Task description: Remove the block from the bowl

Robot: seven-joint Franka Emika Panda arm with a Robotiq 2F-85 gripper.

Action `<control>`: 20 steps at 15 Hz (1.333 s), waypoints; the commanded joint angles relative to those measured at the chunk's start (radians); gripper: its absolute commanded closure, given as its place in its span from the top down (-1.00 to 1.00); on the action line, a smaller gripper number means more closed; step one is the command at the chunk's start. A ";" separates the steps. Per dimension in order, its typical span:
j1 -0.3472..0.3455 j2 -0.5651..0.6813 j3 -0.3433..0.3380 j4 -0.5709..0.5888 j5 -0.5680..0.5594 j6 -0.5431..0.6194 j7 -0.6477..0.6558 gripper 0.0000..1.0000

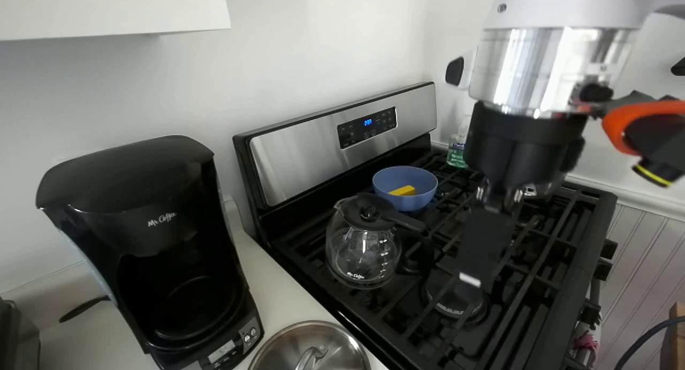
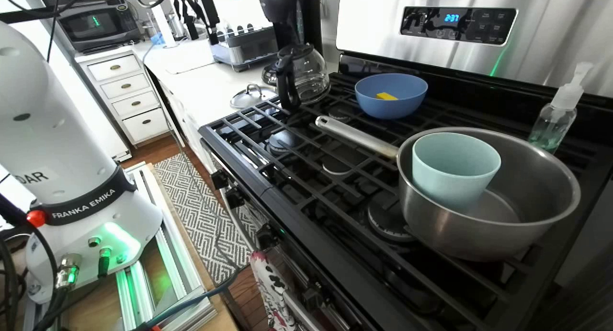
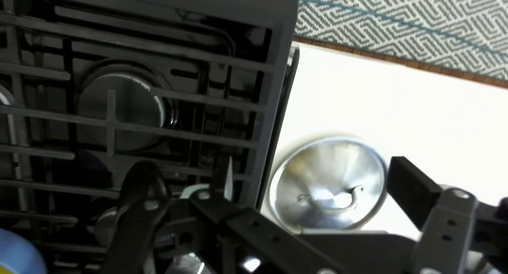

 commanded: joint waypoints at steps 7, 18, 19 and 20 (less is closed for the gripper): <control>-0.308 0.060 -0.183 0.135 -0.091 0.087 0.090 1.00; -0.361 0.225 -0.242 0.250 -0.074 0.083 0.166 1.00; -0.374 0.270 -0.238 0.287 -0.098 0.093 0.183 1.00; -0.377 0.313 -0.241 0.324 -0.111 0.087 0.189 1.00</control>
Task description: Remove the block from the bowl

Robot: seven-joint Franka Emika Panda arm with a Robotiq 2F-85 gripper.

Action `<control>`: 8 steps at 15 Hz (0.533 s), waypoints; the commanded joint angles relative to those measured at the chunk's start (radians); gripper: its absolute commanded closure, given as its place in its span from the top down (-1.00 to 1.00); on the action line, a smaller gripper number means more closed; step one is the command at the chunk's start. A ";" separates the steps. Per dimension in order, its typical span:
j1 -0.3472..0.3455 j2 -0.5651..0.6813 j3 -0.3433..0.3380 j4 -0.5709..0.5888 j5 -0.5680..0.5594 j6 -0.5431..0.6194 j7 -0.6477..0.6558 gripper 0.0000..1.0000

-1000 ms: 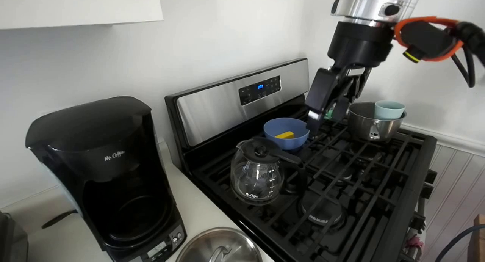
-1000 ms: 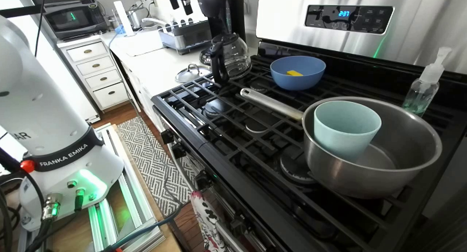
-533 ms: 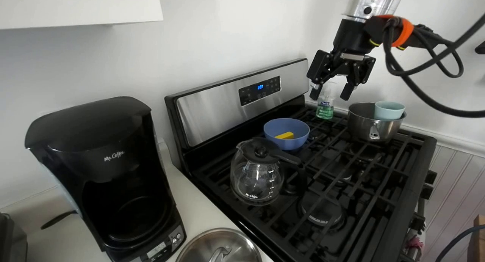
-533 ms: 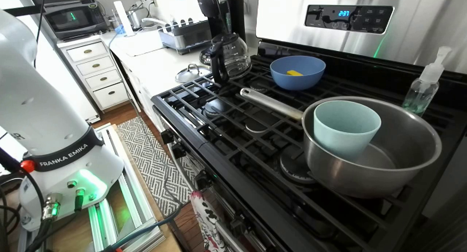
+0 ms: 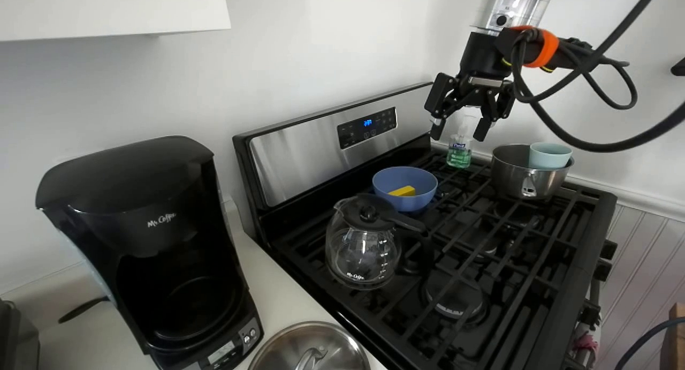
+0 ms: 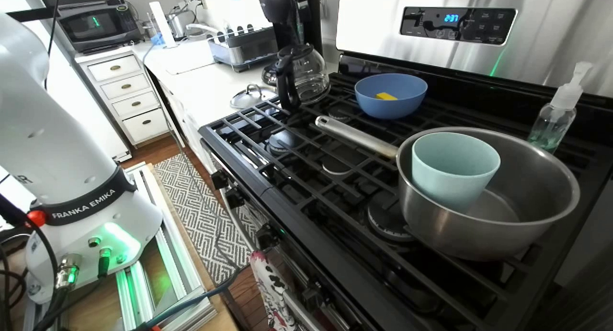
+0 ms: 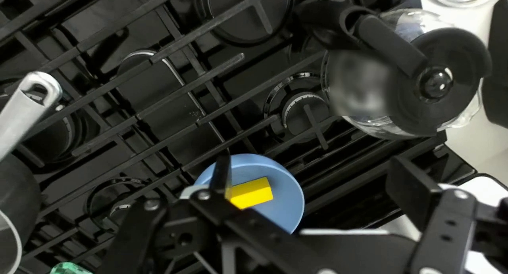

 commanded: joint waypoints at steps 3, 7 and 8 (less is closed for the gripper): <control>-0.023 0.274 -0.019 0.235 -0.064 0.027 0.084 1.00; -0.010 0.429 -0.053 0.368 -0.041 0.066 0.195 1.00; 0.002 0.349 -0.055 0.282 -0.042 0.064 0.140 1.00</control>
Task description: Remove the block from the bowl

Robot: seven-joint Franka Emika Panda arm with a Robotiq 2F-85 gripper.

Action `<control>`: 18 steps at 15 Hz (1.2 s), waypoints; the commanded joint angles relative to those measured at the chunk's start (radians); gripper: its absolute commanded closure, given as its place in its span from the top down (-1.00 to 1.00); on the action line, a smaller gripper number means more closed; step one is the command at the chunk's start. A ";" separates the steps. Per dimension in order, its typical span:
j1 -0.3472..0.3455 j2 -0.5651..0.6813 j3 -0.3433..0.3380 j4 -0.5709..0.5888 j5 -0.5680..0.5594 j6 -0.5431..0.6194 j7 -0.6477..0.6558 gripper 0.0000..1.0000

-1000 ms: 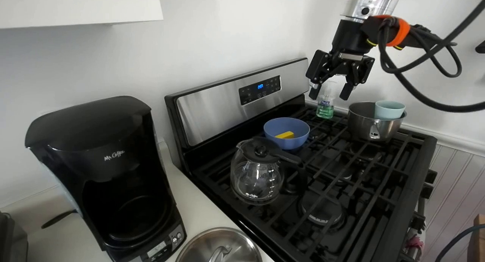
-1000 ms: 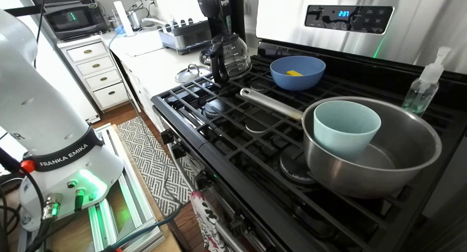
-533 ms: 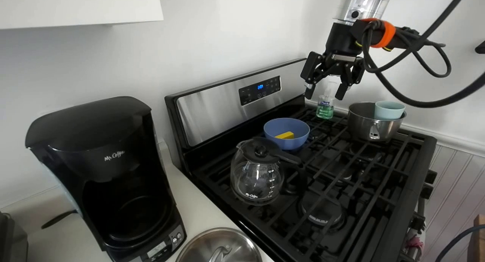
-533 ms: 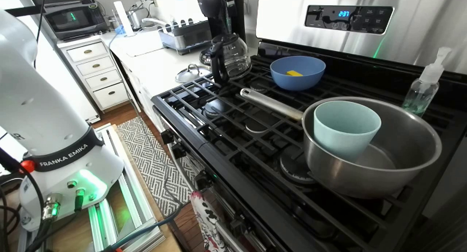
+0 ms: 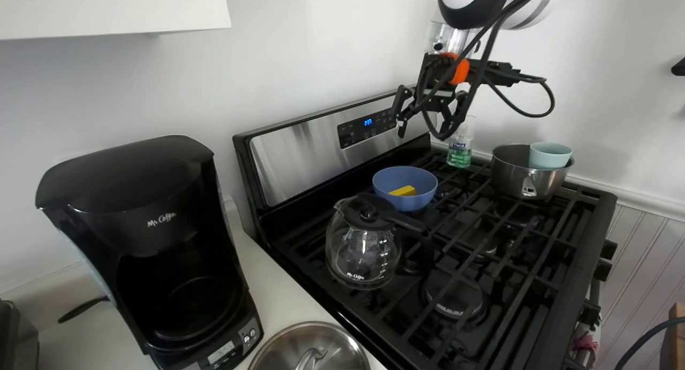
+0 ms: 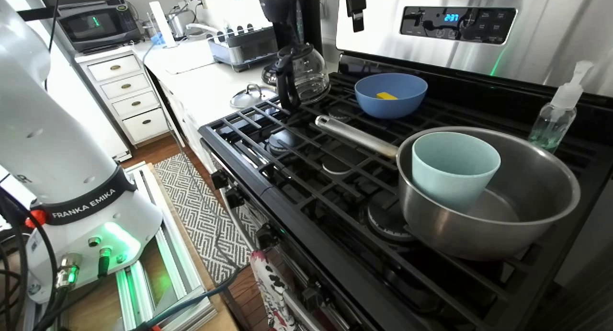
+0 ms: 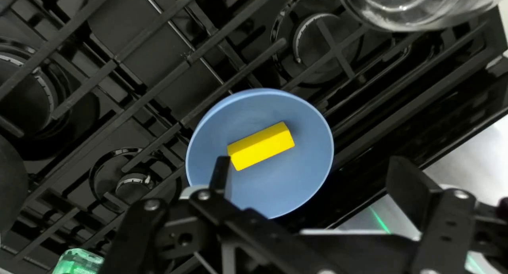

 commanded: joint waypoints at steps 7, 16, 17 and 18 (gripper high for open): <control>0.031 0.082 -0.029 0.078 -0.026 -0.021 0.083 1.00; 0.037 0.419 -0.093 0.353 0.016 -0.084 0.242 1.00; 0.039 0.449 -0.101 0.375 0.015 -0.087 0.253 1.00; 0.042 0.473 -0.109 0.394 0.013 -0.099 0.266 1.00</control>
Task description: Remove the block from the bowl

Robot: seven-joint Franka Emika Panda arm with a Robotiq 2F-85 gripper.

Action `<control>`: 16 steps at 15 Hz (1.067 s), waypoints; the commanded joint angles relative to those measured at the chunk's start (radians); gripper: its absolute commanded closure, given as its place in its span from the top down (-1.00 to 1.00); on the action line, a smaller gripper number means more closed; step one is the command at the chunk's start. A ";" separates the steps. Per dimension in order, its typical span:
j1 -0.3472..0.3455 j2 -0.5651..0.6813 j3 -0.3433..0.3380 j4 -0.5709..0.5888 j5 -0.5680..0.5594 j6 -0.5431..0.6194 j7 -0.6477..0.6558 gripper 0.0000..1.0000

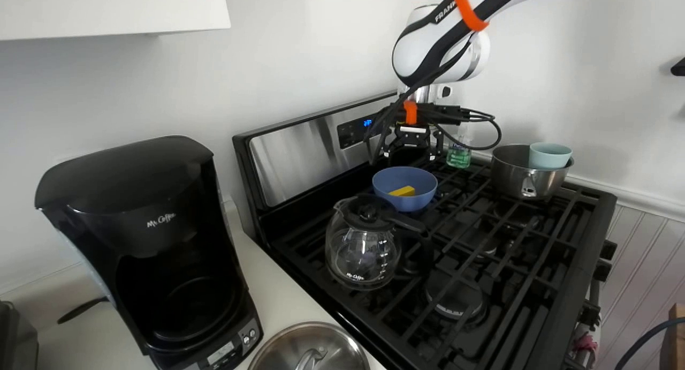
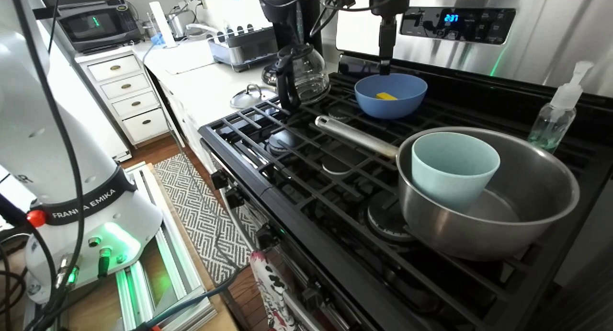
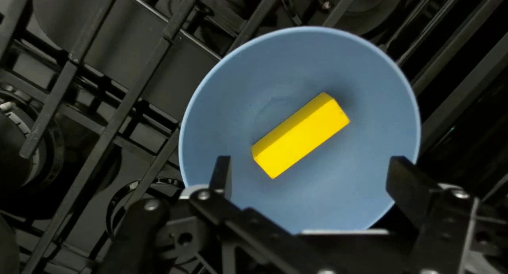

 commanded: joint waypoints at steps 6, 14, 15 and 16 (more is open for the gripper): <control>0.025 0.165 -0.048 0.137 0.029 -0.093 0.099 1.00; 0.003 0.212 -0.035 0.178 0.141 -0.138 0.133 1.00; 0.000 0.216 -0.036 0.179 0.153 -0.141 0.136 1.00; -0.002 0.220 -0.037 0.182 0.164 -0.145 0.140 1.00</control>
